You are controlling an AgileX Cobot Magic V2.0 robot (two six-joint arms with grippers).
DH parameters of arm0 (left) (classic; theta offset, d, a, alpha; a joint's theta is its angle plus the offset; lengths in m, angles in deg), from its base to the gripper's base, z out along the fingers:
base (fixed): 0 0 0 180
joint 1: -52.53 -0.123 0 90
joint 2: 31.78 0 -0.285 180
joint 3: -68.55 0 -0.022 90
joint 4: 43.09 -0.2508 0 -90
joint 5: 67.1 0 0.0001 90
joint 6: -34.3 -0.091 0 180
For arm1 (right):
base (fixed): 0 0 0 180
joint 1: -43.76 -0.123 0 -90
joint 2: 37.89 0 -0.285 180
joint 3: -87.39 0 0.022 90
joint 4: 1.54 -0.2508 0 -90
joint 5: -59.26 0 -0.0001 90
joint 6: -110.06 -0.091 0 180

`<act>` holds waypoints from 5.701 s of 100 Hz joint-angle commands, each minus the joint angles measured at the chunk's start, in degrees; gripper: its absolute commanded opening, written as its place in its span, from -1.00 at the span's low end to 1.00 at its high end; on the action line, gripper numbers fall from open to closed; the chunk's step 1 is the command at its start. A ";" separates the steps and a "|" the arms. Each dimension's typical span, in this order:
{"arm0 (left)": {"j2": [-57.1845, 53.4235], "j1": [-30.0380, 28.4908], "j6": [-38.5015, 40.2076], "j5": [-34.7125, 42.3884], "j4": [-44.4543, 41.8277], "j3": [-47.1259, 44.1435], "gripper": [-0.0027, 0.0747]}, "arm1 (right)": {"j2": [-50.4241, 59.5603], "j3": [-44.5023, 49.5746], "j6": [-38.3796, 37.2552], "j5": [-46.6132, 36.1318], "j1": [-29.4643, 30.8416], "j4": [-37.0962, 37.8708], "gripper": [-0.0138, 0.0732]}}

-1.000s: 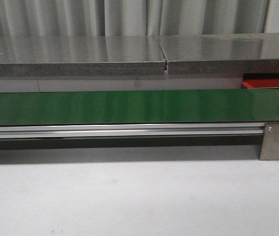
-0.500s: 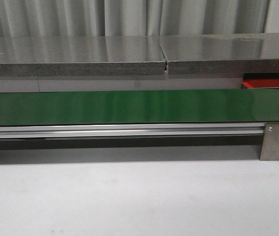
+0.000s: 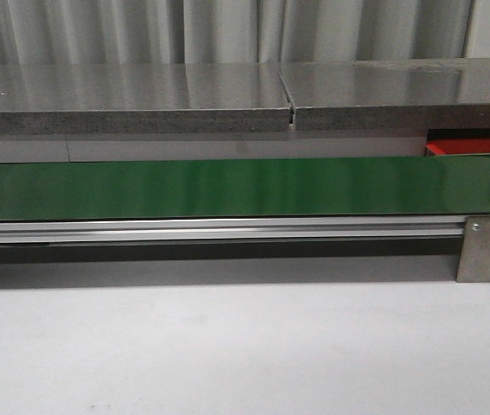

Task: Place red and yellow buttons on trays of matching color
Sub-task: 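Move the left gripper back over the remaining push buttons, then grasp a red push button from the cluster with the left gripper, then lower the red button onto the belt start and open the left gripper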

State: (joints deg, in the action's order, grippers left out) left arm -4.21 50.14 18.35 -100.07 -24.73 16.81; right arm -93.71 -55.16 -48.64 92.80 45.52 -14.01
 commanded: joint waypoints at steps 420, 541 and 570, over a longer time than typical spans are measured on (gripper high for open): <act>97.16 -29.76 14.20 -5.93 4.10 64.60 -0.27 | 0.43 -1.52 0.34 -3.20 -0.06 -0.58 -0.84; 80.39 -13.20 7.49 -17.05 -16.15 65.48 -0.98 | 0.43 -1.52 0.34 -3.20 -0.06 -0.58 -0.84; 83.10 -5.53 7.49 -16.26 -21.15 65.48 -0.98 | 0.43 -1.52 0.34 -3.20 -0.06 -0.58 -0.84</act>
State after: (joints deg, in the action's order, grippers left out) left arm 80.55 43.45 25.90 -118.50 -45.04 80.35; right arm -93.71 -55.16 -48.64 92.90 45.52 -14.11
